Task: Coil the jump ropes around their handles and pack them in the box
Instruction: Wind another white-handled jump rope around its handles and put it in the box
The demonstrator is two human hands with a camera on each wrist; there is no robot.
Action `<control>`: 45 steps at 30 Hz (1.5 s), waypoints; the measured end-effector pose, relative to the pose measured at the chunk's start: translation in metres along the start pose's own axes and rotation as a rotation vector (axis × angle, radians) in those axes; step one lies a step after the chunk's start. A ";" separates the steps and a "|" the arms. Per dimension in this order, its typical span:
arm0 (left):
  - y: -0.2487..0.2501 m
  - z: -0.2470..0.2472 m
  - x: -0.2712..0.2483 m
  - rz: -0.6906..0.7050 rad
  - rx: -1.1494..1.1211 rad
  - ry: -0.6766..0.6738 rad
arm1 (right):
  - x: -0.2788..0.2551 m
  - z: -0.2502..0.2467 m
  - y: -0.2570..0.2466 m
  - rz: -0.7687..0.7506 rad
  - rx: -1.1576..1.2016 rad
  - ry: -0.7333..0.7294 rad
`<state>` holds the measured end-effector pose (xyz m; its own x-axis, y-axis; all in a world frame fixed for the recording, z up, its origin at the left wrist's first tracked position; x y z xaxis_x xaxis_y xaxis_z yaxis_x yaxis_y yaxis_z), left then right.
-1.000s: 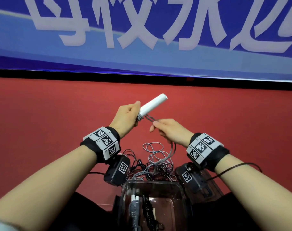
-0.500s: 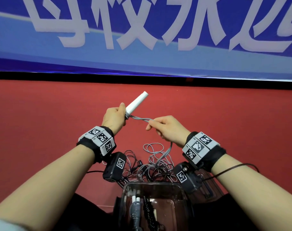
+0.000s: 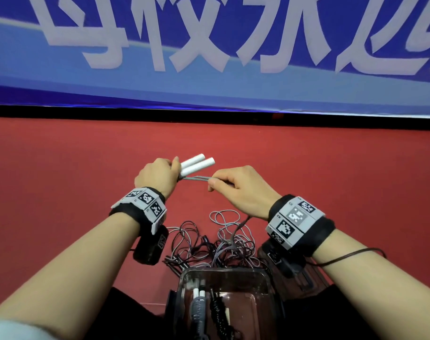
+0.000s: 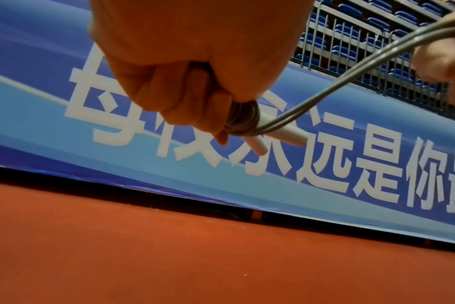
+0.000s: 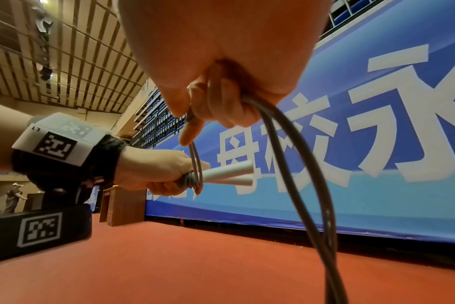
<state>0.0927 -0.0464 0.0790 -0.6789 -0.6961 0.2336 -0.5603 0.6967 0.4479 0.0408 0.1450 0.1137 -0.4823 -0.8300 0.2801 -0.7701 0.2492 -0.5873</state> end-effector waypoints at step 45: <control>0.080 -0.001 -0.055 0.406 -0.537 -0.155 | -0.001 0.005 0.072 0.421 0.356 -0.078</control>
<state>0.0853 0.0472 0.1030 -0.8678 -0.3374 0.3649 0.0383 0.6866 0.7260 -0.0120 0.1610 0.0675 -0.6748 -0.7333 -0.0831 -0.3223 0.3941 -0.8607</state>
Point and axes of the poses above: each hand's wrist, its own x-axis towards the middle knuckle, its own z-axis out of the palm, y = z × x, the point moved 8 cm from there along x, towards the middle knuckle, and after that the axes turned 2 degrees about z, right-handed, at the moved point
